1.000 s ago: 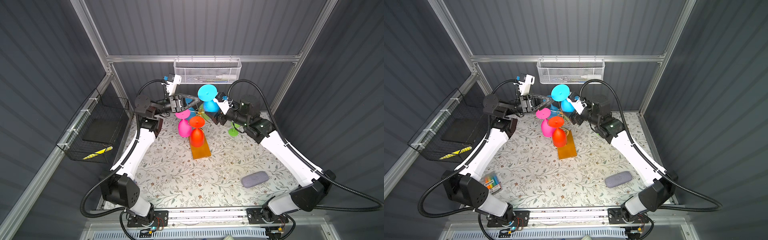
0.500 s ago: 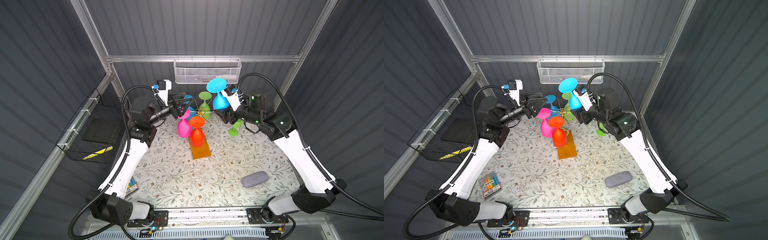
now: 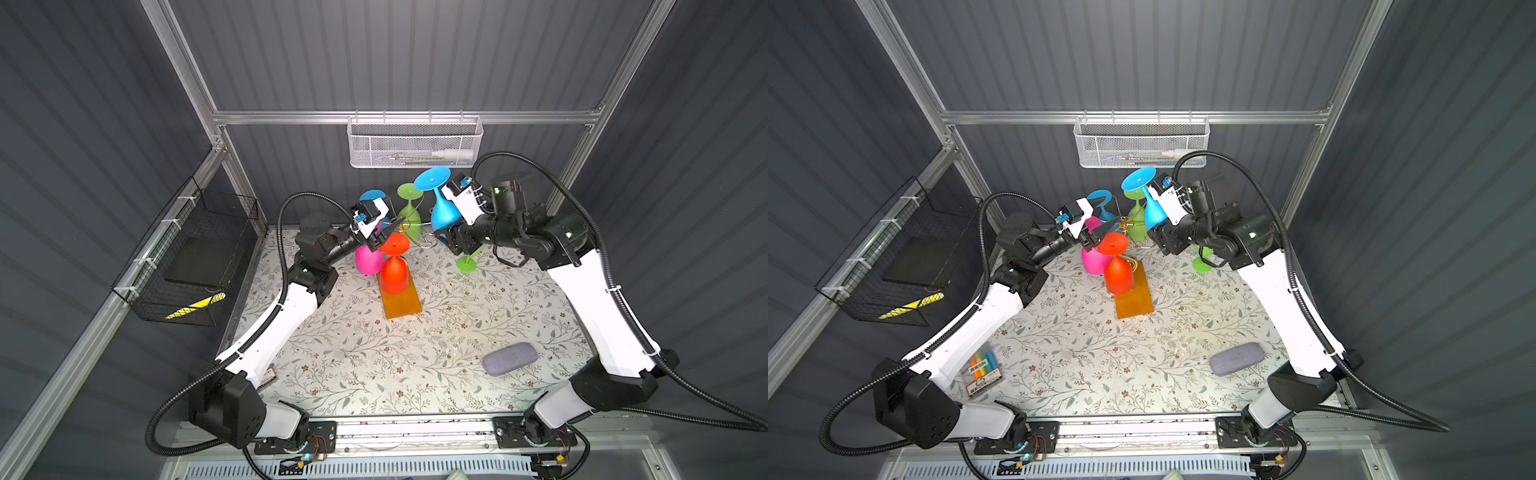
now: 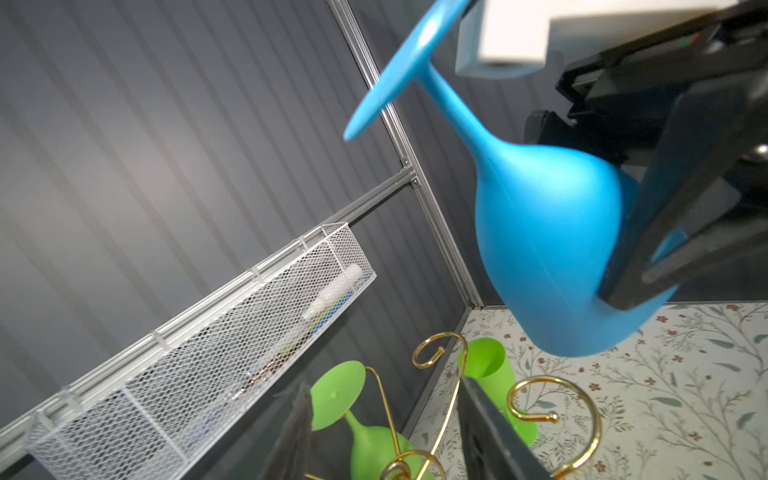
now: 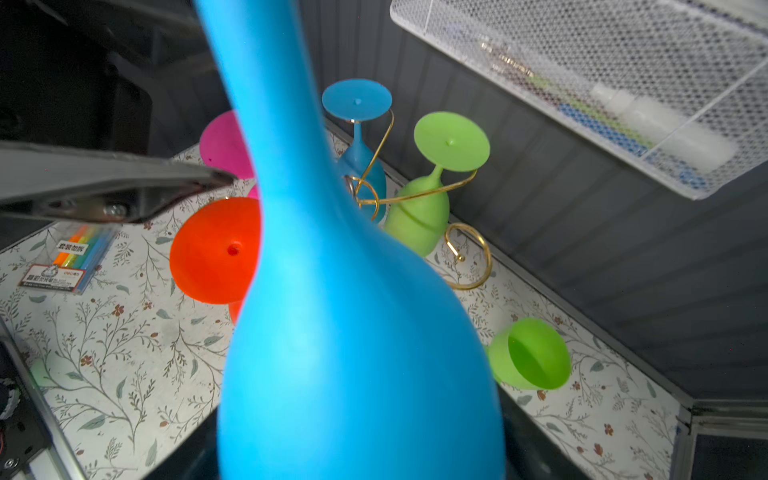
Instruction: Take the wine glass off the wine glass rack
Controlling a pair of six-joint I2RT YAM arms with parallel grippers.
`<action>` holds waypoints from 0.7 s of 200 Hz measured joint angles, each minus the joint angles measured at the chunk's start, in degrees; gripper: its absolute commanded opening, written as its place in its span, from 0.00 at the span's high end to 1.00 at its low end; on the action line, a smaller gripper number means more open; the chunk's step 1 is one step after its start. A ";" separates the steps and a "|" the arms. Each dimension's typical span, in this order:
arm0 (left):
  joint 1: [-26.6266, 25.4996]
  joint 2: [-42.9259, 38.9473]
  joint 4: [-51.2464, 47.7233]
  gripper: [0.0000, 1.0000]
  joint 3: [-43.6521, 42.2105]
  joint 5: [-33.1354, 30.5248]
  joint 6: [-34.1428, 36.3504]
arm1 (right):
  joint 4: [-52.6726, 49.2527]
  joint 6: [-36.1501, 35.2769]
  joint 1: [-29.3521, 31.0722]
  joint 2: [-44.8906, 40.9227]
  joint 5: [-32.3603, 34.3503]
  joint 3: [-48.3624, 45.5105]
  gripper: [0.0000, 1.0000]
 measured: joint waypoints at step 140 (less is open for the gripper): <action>-1.20 2.23 5.60 0.48 3.19 2.86 3.39 | -7.23 2.25 0.74 3.45 -1.46 4.31 0.42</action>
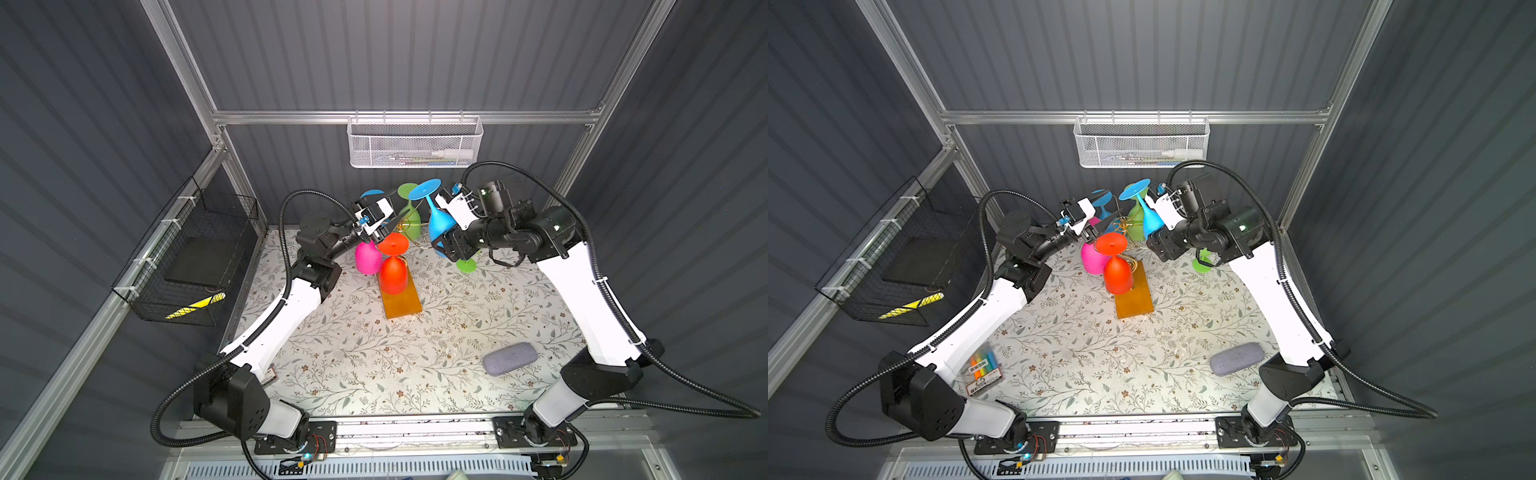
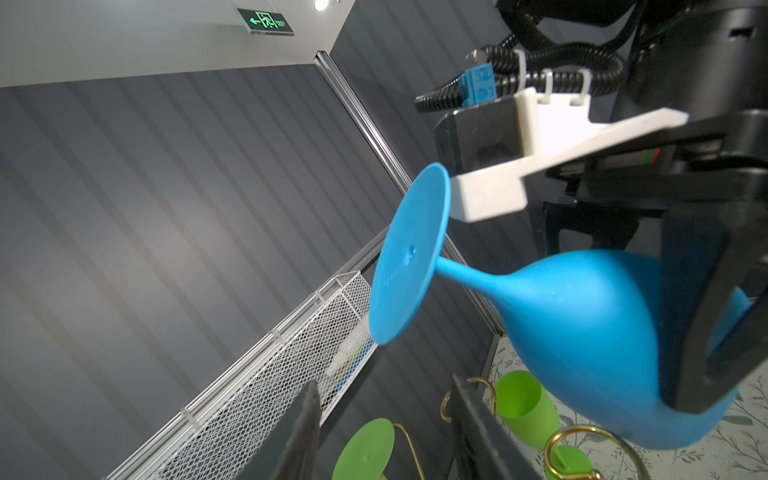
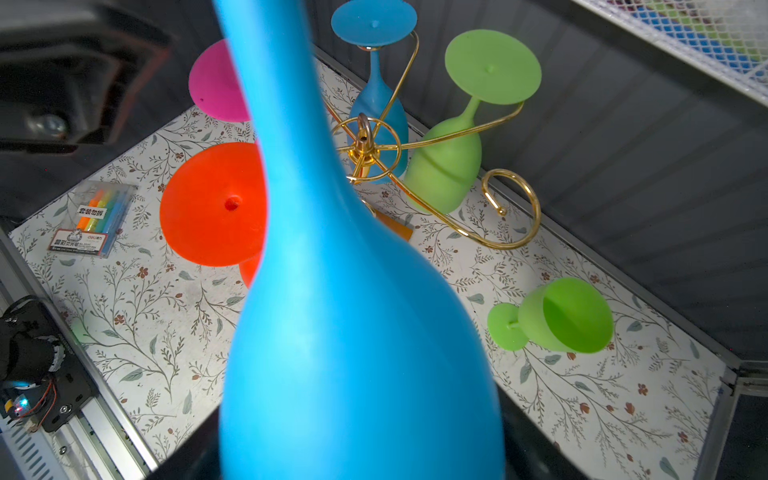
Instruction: Take the wine glass off the wine glass rack
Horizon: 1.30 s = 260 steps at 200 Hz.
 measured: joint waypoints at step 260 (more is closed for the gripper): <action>-1.14 1.51 -0.02 1.00 1.62 -1.25 1.05 | -0.76 1.33 1.73 0.96 -1.60 1.99 0.20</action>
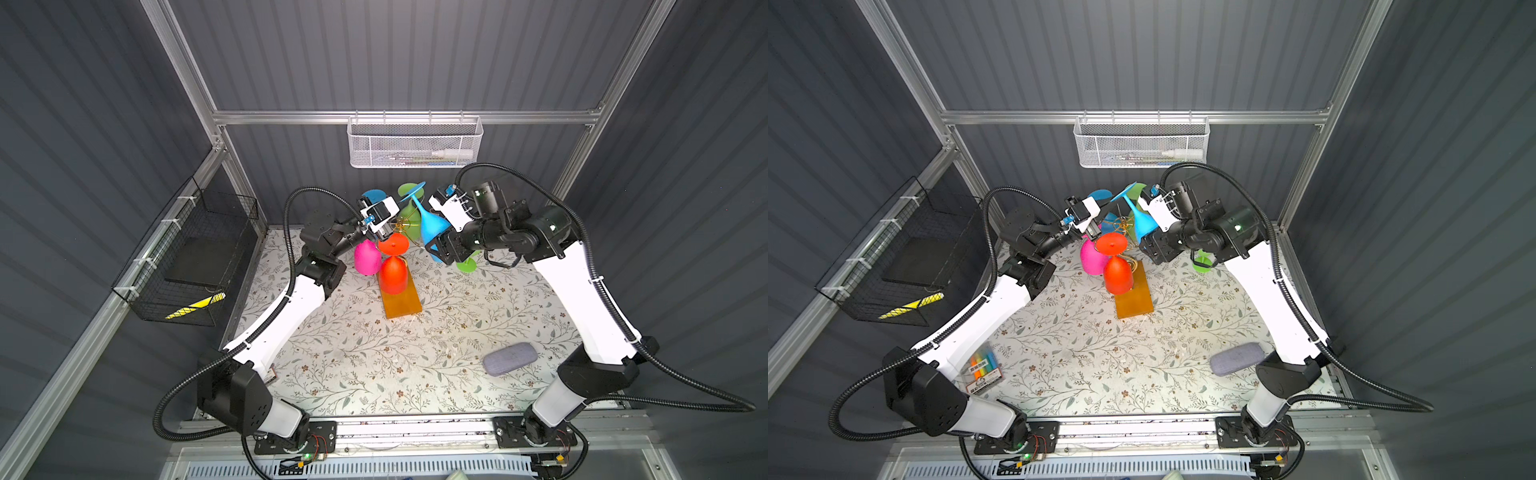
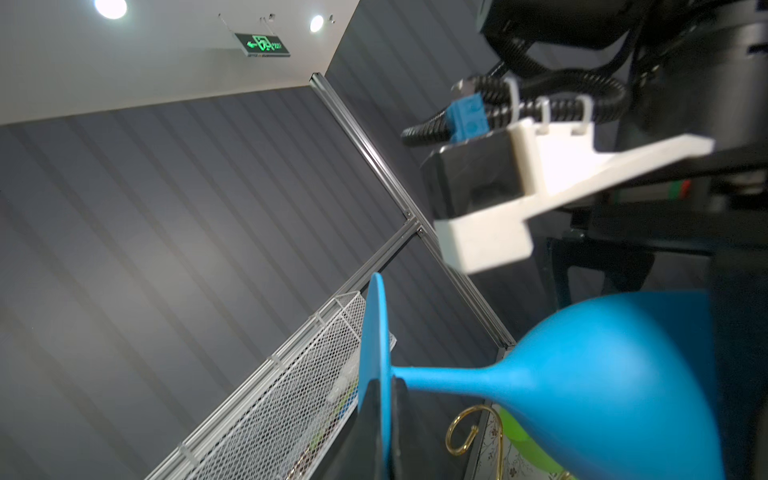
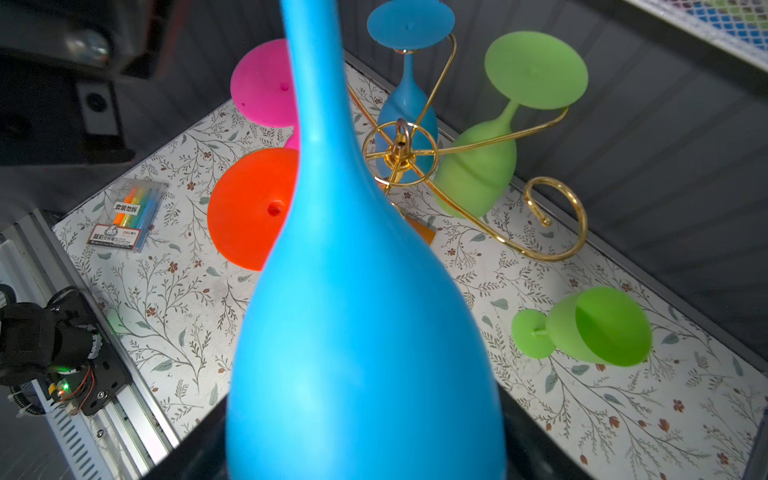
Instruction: Take the wine glass off the wine glass rack
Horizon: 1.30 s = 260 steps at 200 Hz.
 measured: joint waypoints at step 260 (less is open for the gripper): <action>-1.05 -11.06 1.86 1.00 -12.66 -22.21 -24.46 | 52.96 27.85 -22.08 -29.77 -32.98 -47.04 0.30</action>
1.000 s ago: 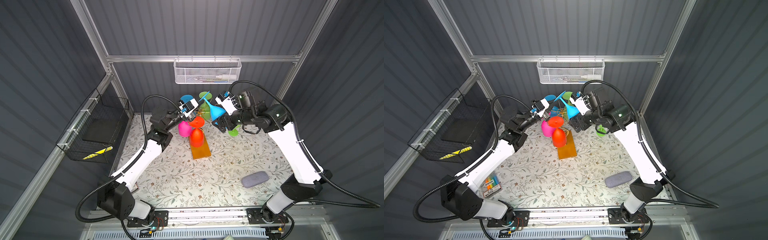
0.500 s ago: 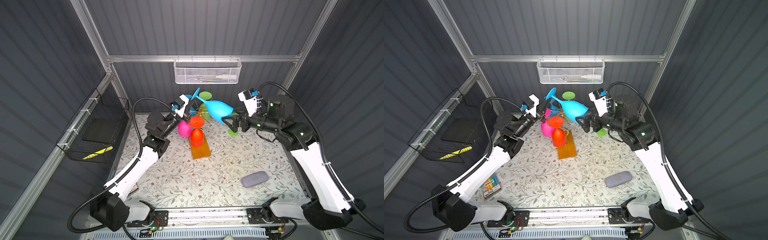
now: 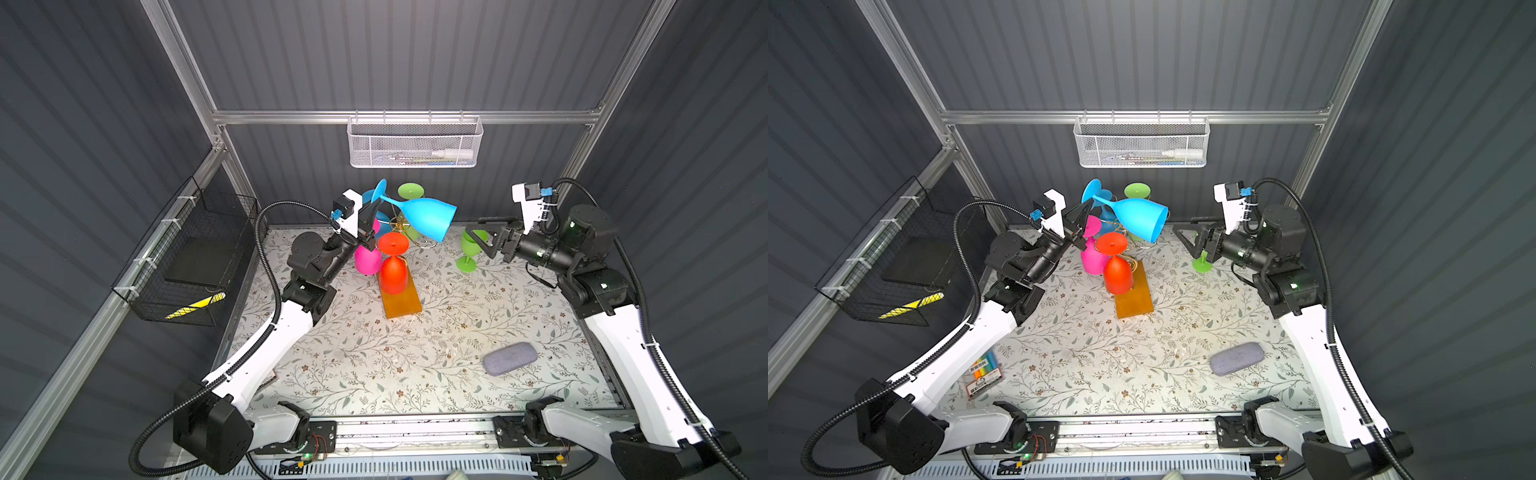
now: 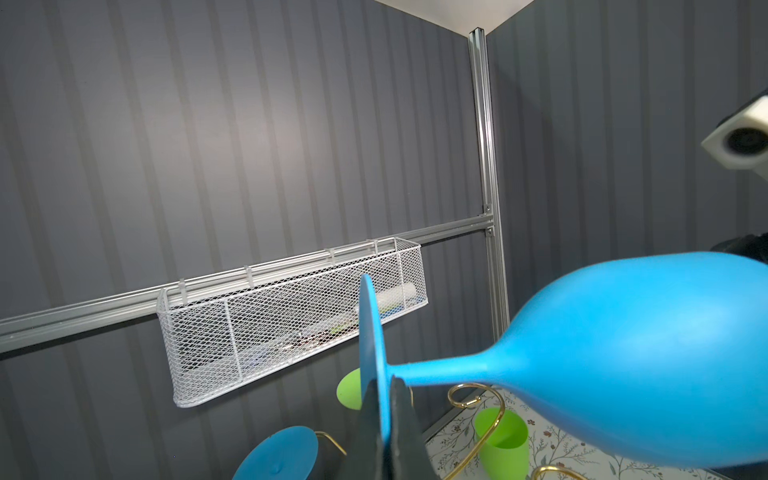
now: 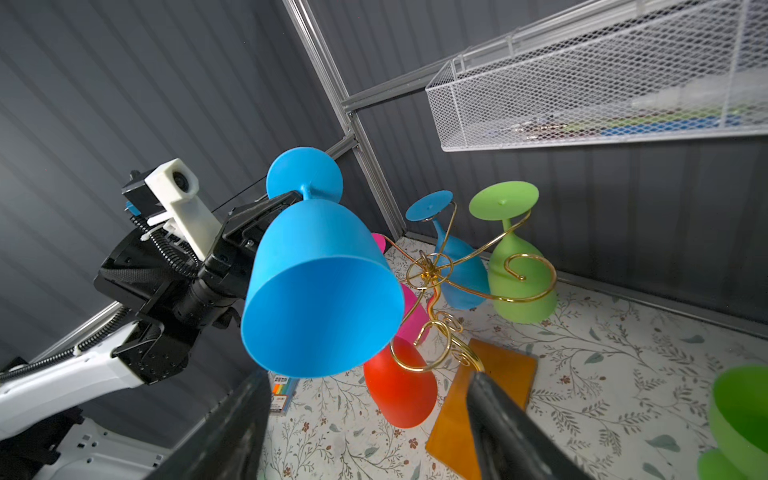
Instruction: Take the wine glass off the wine glass rack
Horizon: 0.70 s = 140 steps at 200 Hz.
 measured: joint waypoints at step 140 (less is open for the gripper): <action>0.00 -0.11 0.22 1.00 -0.42 0.02 -2.16 | 5.11 3.93 5.57 10.36 2.82 2.47 0.57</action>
